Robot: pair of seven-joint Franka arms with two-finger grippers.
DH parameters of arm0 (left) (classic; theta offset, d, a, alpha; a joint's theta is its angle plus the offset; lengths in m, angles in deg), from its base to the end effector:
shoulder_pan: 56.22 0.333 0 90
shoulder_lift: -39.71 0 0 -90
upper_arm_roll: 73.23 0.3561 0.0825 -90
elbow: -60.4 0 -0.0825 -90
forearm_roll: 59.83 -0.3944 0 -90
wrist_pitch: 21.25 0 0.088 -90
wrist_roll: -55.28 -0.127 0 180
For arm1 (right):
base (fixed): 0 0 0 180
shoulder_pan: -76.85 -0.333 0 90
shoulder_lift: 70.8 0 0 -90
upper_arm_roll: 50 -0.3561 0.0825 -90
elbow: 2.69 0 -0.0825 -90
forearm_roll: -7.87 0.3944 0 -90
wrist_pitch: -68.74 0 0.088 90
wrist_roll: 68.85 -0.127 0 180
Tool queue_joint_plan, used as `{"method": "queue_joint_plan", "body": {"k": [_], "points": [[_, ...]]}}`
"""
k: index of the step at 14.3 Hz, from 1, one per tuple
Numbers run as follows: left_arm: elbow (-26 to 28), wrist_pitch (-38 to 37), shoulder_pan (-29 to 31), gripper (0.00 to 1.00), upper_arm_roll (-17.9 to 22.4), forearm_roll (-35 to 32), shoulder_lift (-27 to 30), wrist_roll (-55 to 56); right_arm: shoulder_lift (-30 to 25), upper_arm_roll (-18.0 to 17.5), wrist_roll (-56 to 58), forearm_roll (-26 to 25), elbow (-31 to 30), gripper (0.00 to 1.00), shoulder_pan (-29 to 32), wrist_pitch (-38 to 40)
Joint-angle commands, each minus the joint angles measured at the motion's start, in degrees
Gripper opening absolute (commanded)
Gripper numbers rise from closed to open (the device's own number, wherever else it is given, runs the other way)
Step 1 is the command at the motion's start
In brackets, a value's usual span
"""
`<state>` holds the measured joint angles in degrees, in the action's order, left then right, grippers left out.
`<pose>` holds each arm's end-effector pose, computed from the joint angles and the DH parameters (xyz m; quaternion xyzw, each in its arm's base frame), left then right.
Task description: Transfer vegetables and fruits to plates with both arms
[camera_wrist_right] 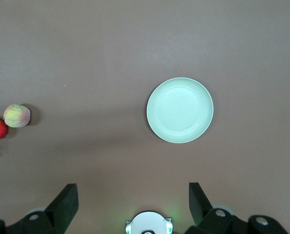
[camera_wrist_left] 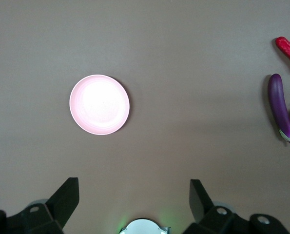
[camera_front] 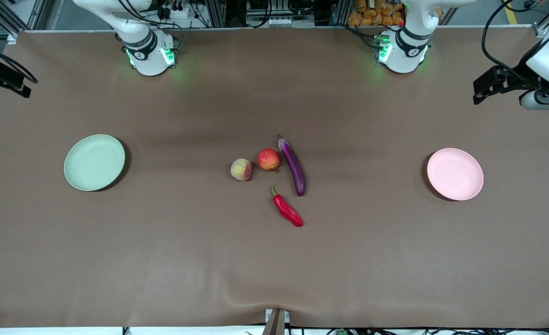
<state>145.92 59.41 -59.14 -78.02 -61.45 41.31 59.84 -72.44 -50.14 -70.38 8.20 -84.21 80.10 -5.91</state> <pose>0.5322 -0.0689 0.6833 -0.9992 0.0255 0.0267 0.0181 0.5214 -0.0275 0.7073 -0.9982 0.0398 0.0456 0.0034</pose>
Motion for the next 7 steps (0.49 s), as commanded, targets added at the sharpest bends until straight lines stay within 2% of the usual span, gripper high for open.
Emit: {"method": "queue_joint_plan", "body": {"k": [1,5,7], "points": [[-0.4,-0.9,0.3,1.00,0.0,0.3,-0.1,-1.4,0.1,-0.6,0.7,-0.1,0.6,1.00,0.9,0.7],[-0.6,-0.8,1.1,1.00,1.5,0.4,-0.9,-1.8,0.1,-0.6,0.7,0.1,0.6,1.00,0.6,0.7],[-2.5,-0.6,1.9,1.00,2.0,0.9,-2.5,-1.4,0.1,-0.7,0.7,0.1,0.6,1.00,0.5,0.7]]}}
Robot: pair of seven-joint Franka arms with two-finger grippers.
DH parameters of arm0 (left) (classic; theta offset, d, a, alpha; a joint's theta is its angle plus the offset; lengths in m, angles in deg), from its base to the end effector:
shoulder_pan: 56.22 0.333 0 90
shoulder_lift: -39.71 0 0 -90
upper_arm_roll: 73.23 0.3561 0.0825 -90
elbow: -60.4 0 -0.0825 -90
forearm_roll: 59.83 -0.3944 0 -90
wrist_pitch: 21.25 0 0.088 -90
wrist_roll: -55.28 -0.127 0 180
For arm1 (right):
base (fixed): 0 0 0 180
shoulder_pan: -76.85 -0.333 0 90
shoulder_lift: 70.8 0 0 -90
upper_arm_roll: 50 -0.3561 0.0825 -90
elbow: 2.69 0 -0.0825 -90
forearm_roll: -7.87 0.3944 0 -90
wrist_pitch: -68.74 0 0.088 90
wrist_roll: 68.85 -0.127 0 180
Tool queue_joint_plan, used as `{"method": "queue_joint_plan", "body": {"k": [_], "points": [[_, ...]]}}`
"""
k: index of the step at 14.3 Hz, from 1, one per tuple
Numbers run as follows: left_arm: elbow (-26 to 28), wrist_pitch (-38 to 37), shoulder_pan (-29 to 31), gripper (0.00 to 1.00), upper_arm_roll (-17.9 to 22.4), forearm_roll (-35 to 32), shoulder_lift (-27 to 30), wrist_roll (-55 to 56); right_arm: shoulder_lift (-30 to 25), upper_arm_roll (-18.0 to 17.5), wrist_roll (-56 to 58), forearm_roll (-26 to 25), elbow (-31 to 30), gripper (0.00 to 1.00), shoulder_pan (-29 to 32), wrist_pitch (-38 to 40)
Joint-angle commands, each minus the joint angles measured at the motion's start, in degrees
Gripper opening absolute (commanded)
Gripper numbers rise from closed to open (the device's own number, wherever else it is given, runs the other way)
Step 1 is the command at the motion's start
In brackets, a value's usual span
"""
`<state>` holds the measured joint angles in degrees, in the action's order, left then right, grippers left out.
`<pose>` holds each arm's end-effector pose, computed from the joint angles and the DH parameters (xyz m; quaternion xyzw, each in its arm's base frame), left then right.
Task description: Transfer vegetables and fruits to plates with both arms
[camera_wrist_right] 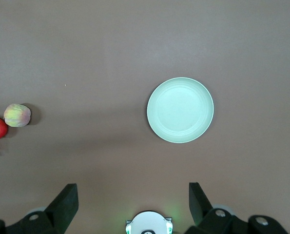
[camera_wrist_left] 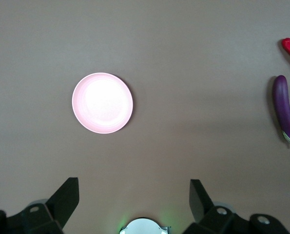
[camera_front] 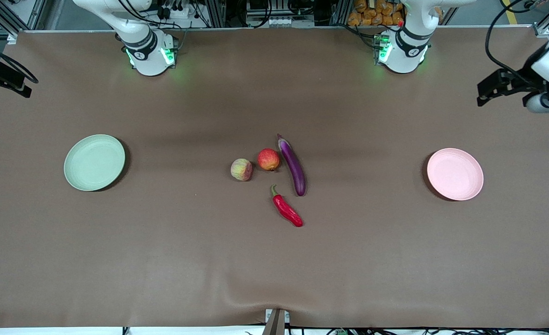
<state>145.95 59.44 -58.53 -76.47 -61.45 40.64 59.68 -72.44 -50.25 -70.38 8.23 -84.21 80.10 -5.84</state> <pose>0.5385 -0.0487 0.6768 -0.9993 0.0082 0.0329 0.0174 0.5213 -0.0264 0.7072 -0.9982 0.0388 0.0462 0.0036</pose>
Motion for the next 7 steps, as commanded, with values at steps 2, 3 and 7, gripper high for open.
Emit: {"method": "queue_joint_plan", "body": {"k": [2,3,7], "points": [[-2.6,0.8,2.1,1.00,0.3,1.2,-3.1,-0.6,0.1,-0.5,0.7,0.2,0.6,1.00,0.5,0.7],[-2.7,1.7,2.0,1.00,0.3,1.3,-4.1,-0.4,0.1,-0.5,0.7,0.2,0.6,1.00,0.6,0.7],[-6.7,2.9,-1.0,1.00,-1.9,1.3,-11.0,10.1,0.2,-0.5,0.7,0.3,0.6,1.00,0.8,0.8]]}}
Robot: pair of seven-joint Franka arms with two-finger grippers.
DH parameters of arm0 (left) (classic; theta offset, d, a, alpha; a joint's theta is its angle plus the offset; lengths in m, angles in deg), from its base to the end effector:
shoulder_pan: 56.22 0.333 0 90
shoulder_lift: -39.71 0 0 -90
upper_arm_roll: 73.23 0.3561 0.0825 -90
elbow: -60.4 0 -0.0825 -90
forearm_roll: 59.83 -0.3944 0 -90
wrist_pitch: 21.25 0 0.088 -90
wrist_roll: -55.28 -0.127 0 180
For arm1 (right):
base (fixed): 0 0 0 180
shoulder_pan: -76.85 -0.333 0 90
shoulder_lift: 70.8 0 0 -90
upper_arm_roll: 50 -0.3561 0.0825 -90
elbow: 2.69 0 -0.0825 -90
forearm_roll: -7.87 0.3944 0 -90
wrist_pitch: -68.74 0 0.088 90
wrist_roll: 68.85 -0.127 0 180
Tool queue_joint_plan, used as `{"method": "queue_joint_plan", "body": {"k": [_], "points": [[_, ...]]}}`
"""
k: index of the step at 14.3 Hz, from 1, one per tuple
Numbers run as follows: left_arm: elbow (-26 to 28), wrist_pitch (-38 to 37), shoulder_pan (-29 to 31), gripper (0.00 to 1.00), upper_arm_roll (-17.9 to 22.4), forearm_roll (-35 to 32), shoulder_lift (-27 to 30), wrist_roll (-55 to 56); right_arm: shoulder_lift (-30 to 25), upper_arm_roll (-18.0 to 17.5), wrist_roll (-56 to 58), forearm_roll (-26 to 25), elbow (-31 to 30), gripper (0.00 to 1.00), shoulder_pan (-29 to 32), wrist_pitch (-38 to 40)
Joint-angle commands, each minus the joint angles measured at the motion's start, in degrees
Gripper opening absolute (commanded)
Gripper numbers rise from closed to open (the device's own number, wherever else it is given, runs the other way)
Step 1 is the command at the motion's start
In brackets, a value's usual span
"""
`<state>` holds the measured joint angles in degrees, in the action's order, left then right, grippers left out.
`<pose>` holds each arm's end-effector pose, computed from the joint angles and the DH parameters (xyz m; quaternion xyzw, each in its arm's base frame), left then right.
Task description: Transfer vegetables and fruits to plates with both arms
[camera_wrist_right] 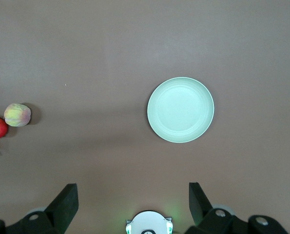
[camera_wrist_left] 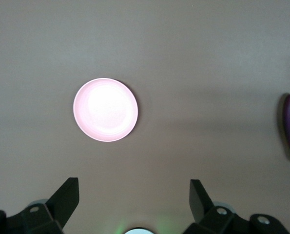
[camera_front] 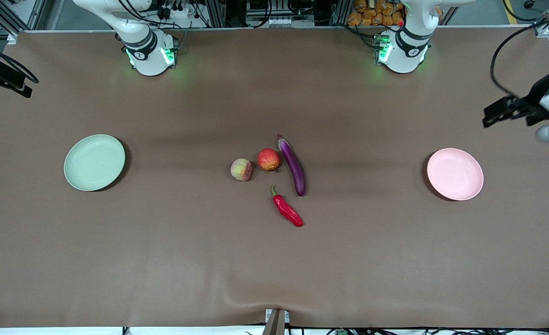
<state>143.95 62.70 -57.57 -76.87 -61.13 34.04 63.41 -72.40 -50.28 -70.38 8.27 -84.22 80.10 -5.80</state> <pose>0.5846 -0.0459 0.6326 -0.9985 -0.0281 0.0446 0.0134 0.5215 -0.0260 0.7068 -0.9981 0.0384 0.0470 0.0039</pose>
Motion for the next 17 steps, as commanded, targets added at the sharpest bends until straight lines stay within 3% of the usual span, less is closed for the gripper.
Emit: {"method": "queue_joint_plan", "body": {"k": [1,8,14,17], "points": [[-6.5,0.7,-3.7,1.00,-1.7,1.0,-6.5,10.5,0.2,-0.4,0.7,0.3,0.6,1.00,0.9,0.8],[-7.3,14.5,-18.5,1.00,-1.8,1.0,-14.5,35.1,0.5,-0.4,0.7,0.3,0.6,1.00,1.1,1.1],[-7.2,27.1,-29.3,1.00,-1.7,1.0,-26.0,59.9,0.7,-0.4,0.7,0.3,0.6,1.00,1.2,1.0],[-6.9,31.6,-32.0,1.00,-1.7,0.9,-31.3,74.8,0.7,-0.4,0.7,0.3,0.6,1.00,1.2,1.0]]}}
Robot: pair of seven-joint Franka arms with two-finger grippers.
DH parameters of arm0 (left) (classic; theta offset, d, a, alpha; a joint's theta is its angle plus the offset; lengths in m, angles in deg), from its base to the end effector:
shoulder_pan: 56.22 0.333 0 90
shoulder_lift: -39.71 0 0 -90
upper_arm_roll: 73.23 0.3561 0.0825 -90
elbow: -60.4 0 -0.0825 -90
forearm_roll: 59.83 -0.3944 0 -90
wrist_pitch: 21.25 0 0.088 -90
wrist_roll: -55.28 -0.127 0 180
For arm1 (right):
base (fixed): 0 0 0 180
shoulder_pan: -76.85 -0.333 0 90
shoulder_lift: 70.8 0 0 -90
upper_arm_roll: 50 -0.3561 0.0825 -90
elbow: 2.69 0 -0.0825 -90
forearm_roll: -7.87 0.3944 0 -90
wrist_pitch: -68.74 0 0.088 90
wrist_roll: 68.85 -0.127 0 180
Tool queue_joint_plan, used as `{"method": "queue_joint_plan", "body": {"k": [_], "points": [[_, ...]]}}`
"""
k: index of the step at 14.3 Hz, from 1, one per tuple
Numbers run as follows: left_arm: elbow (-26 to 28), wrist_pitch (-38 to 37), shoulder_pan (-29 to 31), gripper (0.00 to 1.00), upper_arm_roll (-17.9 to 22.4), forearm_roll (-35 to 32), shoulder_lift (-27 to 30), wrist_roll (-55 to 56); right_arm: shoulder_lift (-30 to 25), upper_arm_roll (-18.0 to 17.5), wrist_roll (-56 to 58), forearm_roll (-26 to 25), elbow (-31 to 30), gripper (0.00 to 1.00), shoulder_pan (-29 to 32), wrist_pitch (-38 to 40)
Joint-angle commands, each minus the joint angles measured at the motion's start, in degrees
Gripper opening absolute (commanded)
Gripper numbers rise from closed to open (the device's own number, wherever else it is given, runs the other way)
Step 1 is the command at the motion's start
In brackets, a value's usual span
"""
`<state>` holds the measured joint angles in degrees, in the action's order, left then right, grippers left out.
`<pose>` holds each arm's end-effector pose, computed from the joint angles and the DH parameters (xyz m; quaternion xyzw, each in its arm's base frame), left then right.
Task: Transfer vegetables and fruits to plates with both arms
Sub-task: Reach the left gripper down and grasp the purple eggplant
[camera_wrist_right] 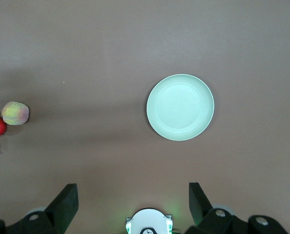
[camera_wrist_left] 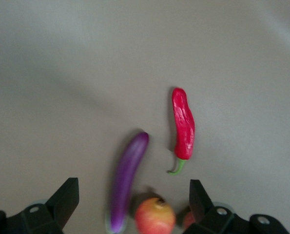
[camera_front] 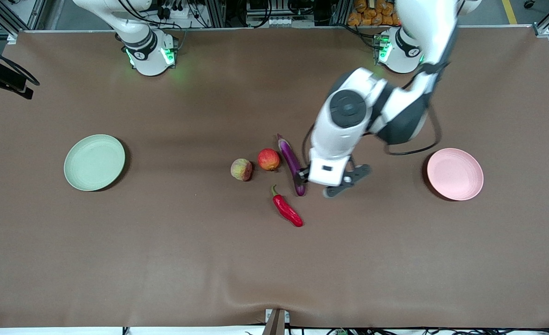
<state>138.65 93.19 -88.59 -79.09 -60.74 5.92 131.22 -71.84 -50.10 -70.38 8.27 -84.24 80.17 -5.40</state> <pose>0.6047 -0.4541 0.3900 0.9439 0.3288 -0.0054 0.0302 0.5240 -0.0284 0.7010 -0.9976 0.0406 0.0555 0.0042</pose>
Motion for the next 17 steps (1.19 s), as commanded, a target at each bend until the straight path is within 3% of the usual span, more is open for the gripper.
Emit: {"method": "queue_joint_plan", "body": {"k": [1,4,10,17], "points": [[-1.4,1.1,-1.5,1.00,0.5,0.2,-4.5,8.3,0.2,-0.5,0.7,0.3,0.6,1.00,1.3,0.6],[4.3,2.1,-3.3,1.00,0.5,0.4,-5.8,8.5,0.3,-0.5,0.7,0.3,0.6,1.00,1.3,0.6],[22.9,19.5,-7.9,1.00,0.6,0.2,-0.8,14.8,3.1,-0.5,0.7,0.2,0.8,1.00,1.5,0.6],[23.6,22.5,-7.7,1.00,0.8,0.2,-4.3,15.5,11.3,-0.7,1.2,-0.4,0.8,1.00,0.6,0.7]]}}
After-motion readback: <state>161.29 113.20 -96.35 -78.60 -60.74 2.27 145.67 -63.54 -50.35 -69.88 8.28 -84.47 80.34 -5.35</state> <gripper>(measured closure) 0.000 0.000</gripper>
